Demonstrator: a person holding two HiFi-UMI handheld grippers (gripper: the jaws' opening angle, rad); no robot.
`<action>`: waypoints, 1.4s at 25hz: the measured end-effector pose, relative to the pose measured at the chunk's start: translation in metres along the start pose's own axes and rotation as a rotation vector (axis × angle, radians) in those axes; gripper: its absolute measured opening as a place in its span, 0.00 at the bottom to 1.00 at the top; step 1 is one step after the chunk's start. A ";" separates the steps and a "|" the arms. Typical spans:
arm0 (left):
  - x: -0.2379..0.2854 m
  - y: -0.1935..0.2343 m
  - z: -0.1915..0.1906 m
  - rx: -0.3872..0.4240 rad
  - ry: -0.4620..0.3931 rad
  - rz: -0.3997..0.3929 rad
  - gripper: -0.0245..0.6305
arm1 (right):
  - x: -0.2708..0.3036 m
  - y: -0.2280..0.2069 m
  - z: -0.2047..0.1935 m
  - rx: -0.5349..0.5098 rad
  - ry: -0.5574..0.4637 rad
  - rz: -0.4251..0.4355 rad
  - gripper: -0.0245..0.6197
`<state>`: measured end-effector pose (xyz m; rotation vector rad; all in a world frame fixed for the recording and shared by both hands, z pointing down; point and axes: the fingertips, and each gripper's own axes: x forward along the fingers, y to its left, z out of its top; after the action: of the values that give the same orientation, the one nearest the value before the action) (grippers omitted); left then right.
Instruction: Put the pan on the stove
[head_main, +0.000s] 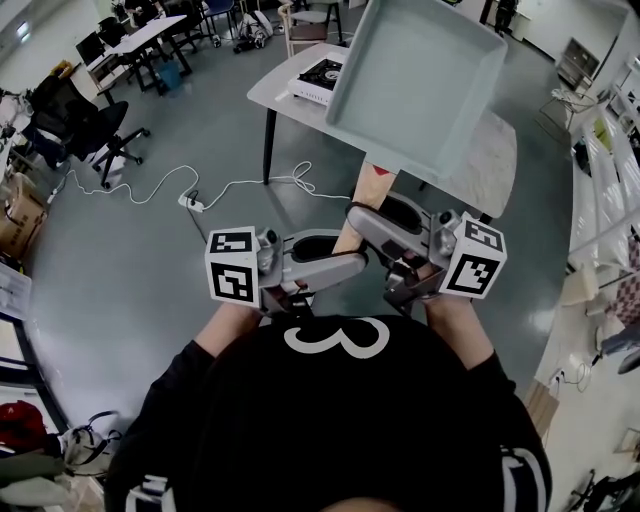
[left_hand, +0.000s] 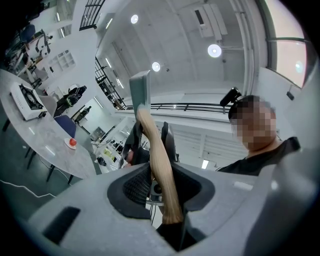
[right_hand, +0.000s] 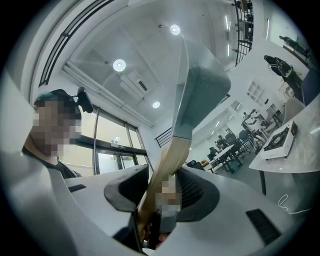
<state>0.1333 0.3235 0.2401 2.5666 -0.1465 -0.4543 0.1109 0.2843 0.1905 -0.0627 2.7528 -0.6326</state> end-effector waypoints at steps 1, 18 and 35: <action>-0.002 0.007 0.006 0.000 0.002 -0.002 0.22 | 0.005 -0.007 0.003 -0.001 -0.001 -0.002 0.27; -0.035 0.115 0.087 -0.048 0.063 -0.061 0.22 | 0.072 -0.125 0.038 -0.001 -0.059 -0.082 0.27; -0.074 0.241 0.164 -0.119 0.114 -0.127 0.22 | 0.145 -0.260 0.064 0.011 -0.076 -0.185 0.27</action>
<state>0.0030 0.0526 0.2539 2.4859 0.0821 -0.3507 -0.0135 0.0069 0.2062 -0.3359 2.6903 -0.6776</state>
